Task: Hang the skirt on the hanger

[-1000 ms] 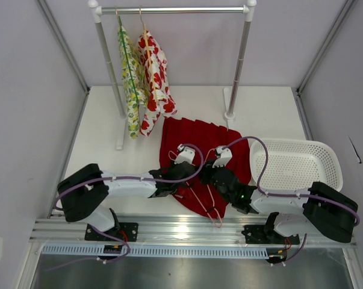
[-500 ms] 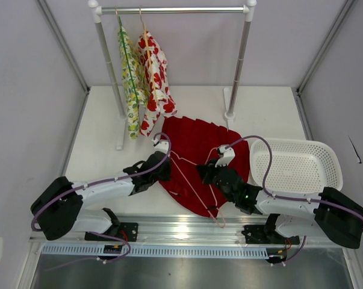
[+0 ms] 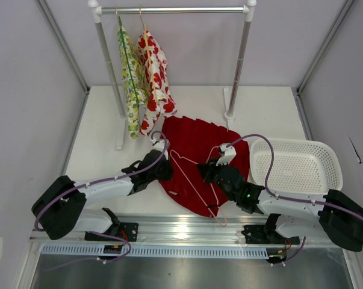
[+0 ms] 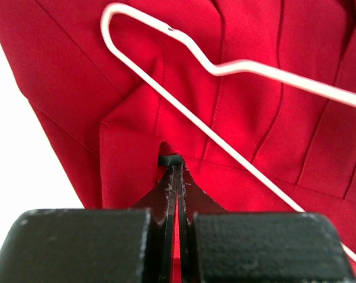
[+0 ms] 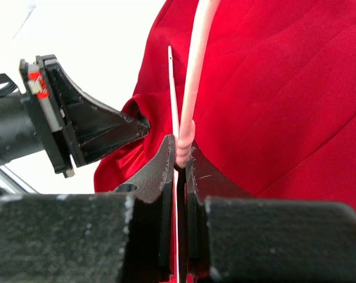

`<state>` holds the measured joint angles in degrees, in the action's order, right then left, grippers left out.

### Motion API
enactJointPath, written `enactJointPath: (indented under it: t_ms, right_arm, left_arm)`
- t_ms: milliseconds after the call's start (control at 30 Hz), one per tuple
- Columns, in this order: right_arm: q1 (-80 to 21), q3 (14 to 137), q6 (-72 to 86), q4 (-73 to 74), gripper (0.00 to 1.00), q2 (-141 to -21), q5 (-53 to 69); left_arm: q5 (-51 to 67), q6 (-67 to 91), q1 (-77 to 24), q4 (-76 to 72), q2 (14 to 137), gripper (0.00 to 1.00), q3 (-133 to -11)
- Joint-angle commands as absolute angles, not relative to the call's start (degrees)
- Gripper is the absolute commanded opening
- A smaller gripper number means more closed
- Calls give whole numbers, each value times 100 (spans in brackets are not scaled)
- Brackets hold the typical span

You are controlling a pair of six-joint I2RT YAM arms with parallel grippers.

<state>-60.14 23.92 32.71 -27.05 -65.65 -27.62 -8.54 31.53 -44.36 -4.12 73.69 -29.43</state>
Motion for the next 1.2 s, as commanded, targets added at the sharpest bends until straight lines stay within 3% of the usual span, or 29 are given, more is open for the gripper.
enactJointPath:
  t_ms: [0, 267, 467, 833, 1033, 1167]
  right_arm:
    - [-6003, 2540, 3287, -2752, 0, -6241, -2734]
    - [-6117, 2584, 3858, -2189, 0, -5941, -2733]
    - [-6275, 2522, 4113, -2302, 0, -6379, -2769]
    - [-6013, 2277, 4113, -2285, 0, -6671, -2804]
    - [-5783, 2127, 4113, -2276, 0, -6574, -2654]
    - [-5713, 2136, 4078, -2276, 0, -6557, -2610]
  left_arm:
    - [-659, 3331, -4184, -677, 7567, 0, -2953]
    - [-510, 3682, -3929, -685, 8182, 0, -3173]
    - [-369, 3815, -3929, -862, 8341, 0, -3252]
    - [-97, 3735, -3683, -949, 7805, 6, -2909]
    - [132, 3604, -3656, -870, 7524, 18, -2857]
    - [132, 3533, -3630, -791, 7444, 14, -2874]
